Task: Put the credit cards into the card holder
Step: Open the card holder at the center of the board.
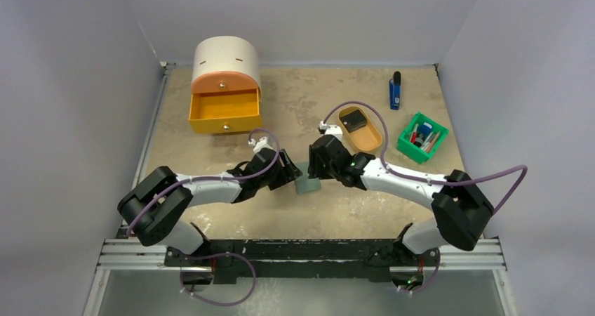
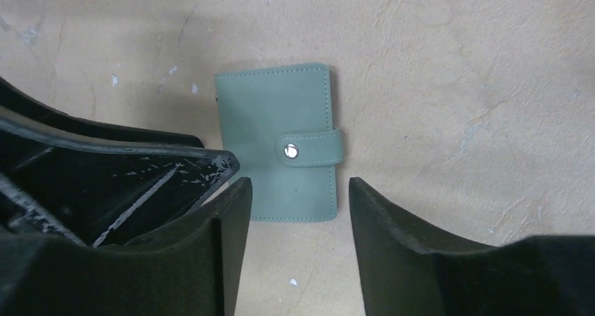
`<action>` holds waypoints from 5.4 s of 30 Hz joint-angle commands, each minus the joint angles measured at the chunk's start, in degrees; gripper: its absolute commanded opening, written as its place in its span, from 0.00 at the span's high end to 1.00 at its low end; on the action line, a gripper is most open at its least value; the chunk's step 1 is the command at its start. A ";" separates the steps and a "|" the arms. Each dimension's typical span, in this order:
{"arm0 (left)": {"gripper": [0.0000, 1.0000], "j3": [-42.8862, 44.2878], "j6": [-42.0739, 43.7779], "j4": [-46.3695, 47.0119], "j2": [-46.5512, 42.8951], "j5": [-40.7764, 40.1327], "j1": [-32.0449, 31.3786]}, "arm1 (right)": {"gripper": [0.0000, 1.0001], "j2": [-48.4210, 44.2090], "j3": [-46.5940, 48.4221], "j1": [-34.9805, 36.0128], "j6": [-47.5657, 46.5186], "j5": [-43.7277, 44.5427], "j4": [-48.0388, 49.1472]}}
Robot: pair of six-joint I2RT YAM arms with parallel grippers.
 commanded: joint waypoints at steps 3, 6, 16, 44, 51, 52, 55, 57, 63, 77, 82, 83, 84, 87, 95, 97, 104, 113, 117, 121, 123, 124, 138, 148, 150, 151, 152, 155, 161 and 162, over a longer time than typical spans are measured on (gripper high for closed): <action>0.43 -1.71 -3.95 8.41 1.97 2.75 0.98 | 0.37 -3.07 -2.68 1.04 1.62 3.62 6.36; 0.49 -1.95 -4.34 8.66 2.97 2.81 1.14 | 0.41 -1.00 0.30 1.04 -0.15 1.31 3.87; 0.63 -2.77 -5.56 7.80 5.10 1.59 1.95 | 0.58 6.45 5.35 1.19 -1.82 0.46 -0.46; 0.80 -4.52 -5.36 7.37 5.87 0.75 2.21 | 0.56 18.12 14.53 2.23 -1.28 5.37 -11.14; 0.81 -4.54 -5.39 7.37 5.77 0.75 2.20 | 0.64 17.98 13.59 2.27 -0.96 5.68 -11.16; 0.81 -4.49 -5.39 7.37 5.78 0.75 2.17 | 0.65 17.77 13.44 2.29 -0.84 5.74 -11.09; 0.82 -4.50 -5.38 7.37 5.80 0.75 2.15 | 0.70 17.04 12.82 2.25 -0.68 5.74 -10.98; 0.82 -4.41 -5.45 7.30 5.80 0.66 2.14 | 0.75 16.43 12.55 2.29 -0.58 5.77 -10.93; 0.83 -4.10 -5.39 6.62 5.38 0.48 2.16 | 1.00 15.52 11.92 2.29 -0.29 5.24 -11.07; 0.82 -1.80 -2.62 -0.51 -4.94 0.23 2.06 | 1.00 9.40 9.08 2.29 3.68 3.19 -11.14; 0.82 0.35 -1.30 -0.47 -5.15 2.32 1.99 | 1.00 6.96 7.14 2.29 6.17 2.75 -11.10; 0.81 0.56 -1.18 -0.41 -4.98 2.59 1.96 | 1.00 6.28 6.61 2.28 7.02 2.44 -11.45; 0.81 0.76 -0.98 -0.16 -4.87 2.75 2.00 | 1.00 5.40 5.81 2.23 7.65 1.76 -11.91; 0.78 0.98 0.03 -0.05 -4.77 3.58 1.95 | 1.00 0.49 2.31 2.17 8.50 0.89 -9.88; 0.40 2.94 5.92 -3.75 -5.47 1.30 -2.12 | 1.00 -13.59 -6.82 2.20 5.22 -6.32 3.36; 0.34 2.74 6.14 -3.37 -5.43 1.02 -3.32 | 1.00 -16.00 -8.06 2.20 5.51 -7.48 4.42; 0.29 1.96 5.29 -0.07 -5.12 1.00 -5.37 | 1.00 -19.86 -11.24 2.20 6.15 -10.83 7.33; 0.28 2.18 6.12 -0.10 -6.95 0.92 -5.35 | 1.00 -23.98 -13.48 2.20 6.48 -11.55 9.50; 0.28 2.33 6.37 -0.05 -7.56 1.26 -5.35 | 1.00 -24.72 -13.31 2.13 6.43 -10.89 9.25; 0.27 2.55 6.86 -0.73 -7.48 1.07 -5.35 | 1.00 -25.19 -13.57 2.19 6.44 -10.73 8.97; 0.29 2.58 7.00 -1.15 -6.84 0.93 -5.35 | 1.00 -25.31 -13.86 2.20 6.52 -10.56 8.84; 0.30 2.60 7.04 -1.24 -6.53 0.88 -5.35 | 1.00 -25.49 -13.99 2.20 6.65 -10.60 8.80; 0.40 1.10 7.36 -2.88 -3.66 -3.88 -5.35 | 1.00 -30.18 -17.72 2.20 7.76 -9.15 5.64; 0.44 0.61 7.90 -0.14 2.50 -2.44 -5.35 | 1.00 -34.50 -21.07 2.17 10.12 -3.46 0.88; 0.46 0.54 7.94 0.77 3.05 -1.89 -5.36 | 1.00 -34.48 -20.81 2.22 12.02 -1.92 -2.40; 0.47 0.57 7.94 0.99 3.30 -1.72 -5.35 | 1.00 -34.41 -20.57 2.25 13.01 -1.08 -4.39; 0.48 0.64 8.06 1.18 3.67 -1.64 -5.35 | 1.00 -33.99 -20.22 2.22 14.32 -0.23 -6.46; 0.50 0.82 8.46 1.23 4.63 -1.33 -5.35 | 1.00 -32.43 -18.42 2.22 18.28 2.20 -13.95; 0.56 -0.02 8.47 1.90 5.43 -1.46 -5.35 | 1.00 -26.85 -15.79 2.29 22.24 3.07 -23.18; 0.56 -0.09 8.35 1.92 5.34 -1.53 -5.35 | 1.00 -26.49 -15.92 2.29 22.68 3.30 -23.35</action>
